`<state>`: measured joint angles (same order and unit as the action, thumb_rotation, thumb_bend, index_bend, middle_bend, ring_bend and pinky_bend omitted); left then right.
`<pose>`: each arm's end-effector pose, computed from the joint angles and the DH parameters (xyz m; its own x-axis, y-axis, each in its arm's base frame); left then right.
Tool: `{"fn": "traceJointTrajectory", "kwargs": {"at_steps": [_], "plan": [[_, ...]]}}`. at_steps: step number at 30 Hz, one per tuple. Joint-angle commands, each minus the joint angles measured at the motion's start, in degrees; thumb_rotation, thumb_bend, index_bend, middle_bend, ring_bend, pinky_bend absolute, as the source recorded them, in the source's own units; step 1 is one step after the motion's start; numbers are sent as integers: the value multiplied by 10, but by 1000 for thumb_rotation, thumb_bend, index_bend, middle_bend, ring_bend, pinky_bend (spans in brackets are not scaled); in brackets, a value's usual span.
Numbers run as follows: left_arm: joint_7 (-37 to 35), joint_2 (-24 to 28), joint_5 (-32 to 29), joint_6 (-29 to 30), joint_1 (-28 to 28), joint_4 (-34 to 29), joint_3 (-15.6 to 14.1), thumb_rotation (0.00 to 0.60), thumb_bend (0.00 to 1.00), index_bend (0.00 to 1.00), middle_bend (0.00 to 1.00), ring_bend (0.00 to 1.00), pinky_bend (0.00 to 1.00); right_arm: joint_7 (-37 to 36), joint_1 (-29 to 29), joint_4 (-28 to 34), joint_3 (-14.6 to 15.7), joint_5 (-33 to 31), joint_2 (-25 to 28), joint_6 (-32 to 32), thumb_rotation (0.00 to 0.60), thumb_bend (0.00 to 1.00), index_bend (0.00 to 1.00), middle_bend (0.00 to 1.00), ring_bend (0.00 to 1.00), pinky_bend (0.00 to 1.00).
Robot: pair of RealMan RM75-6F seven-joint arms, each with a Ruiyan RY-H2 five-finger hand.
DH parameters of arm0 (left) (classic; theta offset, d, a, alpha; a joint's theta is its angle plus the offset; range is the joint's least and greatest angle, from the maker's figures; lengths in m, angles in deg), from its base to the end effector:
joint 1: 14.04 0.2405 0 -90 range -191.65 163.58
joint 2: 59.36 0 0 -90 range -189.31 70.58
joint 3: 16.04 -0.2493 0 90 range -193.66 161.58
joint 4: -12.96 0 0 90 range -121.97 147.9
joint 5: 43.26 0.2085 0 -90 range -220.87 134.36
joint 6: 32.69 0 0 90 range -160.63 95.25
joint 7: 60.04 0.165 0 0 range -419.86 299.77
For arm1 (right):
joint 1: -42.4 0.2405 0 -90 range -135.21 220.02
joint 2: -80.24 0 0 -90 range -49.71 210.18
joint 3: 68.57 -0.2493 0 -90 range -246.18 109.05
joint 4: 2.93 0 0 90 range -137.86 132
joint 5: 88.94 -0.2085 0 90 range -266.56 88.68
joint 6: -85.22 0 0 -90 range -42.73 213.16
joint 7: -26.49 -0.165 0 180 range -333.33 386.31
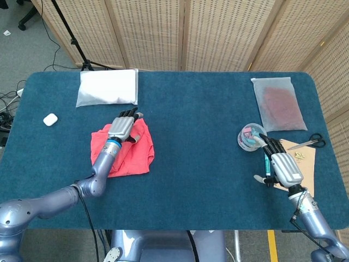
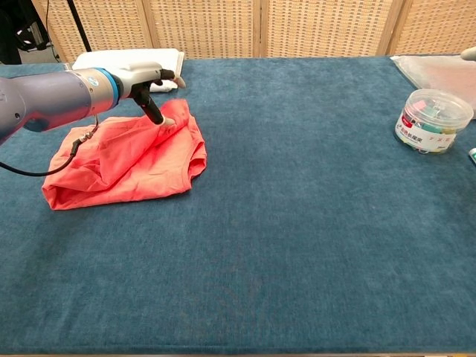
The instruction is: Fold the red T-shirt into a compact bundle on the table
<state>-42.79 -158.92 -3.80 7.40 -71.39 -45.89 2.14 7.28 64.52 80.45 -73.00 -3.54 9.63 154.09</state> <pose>-0.1251 0.4553 -0.0492 0.2828 0.3628 0.8879 0.9590 -0.1237 -0.2549 -0.2678 -0.2960 0.0998 0.1595 -0.1956 0.9676 -0.9719 -0.2028 0.1192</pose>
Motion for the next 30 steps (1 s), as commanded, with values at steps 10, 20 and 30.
{"fn": "traceJointTrajectory", "kwargs": {"at_steps": [10, 20, 30], "plan": [[-151, 84, 167, 45, 76, -71, -16, 600, 299, 0, 0, 0, 0, 3, -1, 3, 2, 4, 0, 2, 600, 1, 0, 0, 0, 0], [-389, 144, 383, 84, 154, -27, -110, 600, 360, 205, 0, 0, 0, 9, 0, 6, 4, 8, -2, 1, 600, 1, 0, 0, 0, 0], [-497, 93, 440, 101, 168, 95, -151, 600, 391, 285, 0, 0, 0, 19, 1, 7, 6, 8, -6, -2, 600, 2, 0, 0, 0, 0]]}}
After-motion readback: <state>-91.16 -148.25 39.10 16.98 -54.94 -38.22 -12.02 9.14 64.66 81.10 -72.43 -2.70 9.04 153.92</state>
